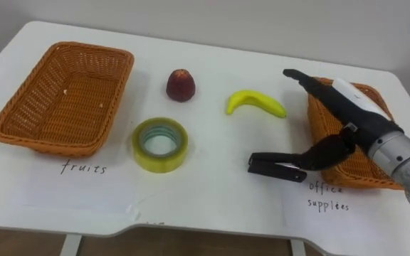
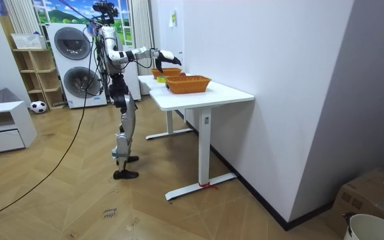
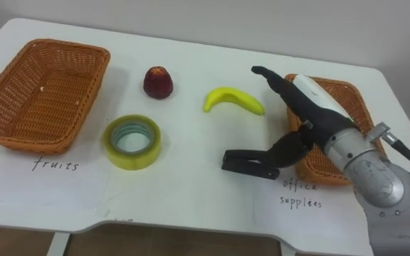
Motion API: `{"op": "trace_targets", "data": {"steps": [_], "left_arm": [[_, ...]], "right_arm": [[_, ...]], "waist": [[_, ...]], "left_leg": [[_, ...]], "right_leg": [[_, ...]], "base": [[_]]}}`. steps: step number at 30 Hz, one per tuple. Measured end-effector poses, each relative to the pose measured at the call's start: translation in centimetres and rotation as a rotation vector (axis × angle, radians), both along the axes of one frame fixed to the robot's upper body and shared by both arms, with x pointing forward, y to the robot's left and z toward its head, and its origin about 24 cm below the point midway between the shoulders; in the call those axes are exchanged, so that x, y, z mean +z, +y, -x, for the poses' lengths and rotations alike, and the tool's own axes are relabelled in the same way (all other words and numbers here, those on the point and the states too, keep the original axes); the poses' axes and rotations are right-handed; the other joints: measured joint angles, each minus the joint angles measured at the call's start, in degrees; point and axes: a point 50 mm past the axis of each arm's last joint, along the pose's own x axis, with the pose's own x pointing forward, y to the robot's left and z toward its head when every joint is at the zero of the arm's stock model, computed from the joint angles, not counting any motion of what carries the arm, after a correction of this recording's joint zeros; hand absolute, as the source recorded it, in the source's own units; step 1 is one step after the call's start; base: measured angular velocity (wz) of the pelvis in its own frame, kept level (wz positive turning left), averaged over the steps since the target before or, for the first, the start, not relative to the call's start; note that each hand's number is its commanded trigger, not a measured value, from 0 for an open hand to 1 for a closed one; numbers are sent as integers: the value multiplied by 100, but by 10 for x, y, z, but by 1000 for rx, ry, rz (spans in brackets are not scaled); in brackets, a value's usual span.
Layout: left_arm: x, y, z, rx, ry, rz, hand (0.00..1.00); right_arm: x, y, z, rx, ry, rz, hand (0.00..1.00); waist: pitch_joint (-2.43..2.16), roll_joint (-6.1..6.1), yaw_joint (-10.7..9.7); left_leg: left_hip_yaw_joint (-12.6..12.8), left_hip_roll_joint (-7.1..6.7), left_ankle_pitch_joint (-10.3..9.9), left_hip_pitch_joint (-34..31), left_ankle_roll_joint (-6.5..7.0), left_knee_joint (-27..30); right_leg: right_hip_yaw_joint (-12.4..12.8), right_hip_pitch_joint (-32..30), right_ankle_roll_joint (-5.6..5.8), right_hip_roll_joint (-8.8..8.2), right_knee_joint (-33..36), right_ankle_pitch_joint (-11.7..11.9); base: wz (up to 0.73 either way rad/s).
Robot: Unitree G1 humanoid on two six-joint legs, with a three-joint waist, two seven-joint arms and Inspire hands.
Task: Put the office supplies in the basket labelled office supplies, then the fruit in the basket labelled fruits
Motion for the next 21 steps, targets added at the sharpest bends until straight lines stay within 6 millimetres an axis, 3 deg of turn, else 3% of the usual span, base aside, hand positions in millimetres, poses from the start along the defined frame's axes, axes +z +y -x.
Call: {"op": "trace_targets", "data": {"steps": [4,21], "left_arm": [[0,0,0,1,-2,-4,0],[1,1,0,5,-7,-24,0]], "right_arm": [[0,0,0,-1,0,6,0],[-2,2,0,16,19,21,0]], "waist": [[-15,-29,6],[4,-33,6]], "left_leg": [[-1,2,0,2,0,-6],[-2,4,-1,-3,0,-23]], "right_leg": [[-2,0,0,0,-1,0],[-7,-11,0,2,-3,0]], "base": [[0],[0]]}}
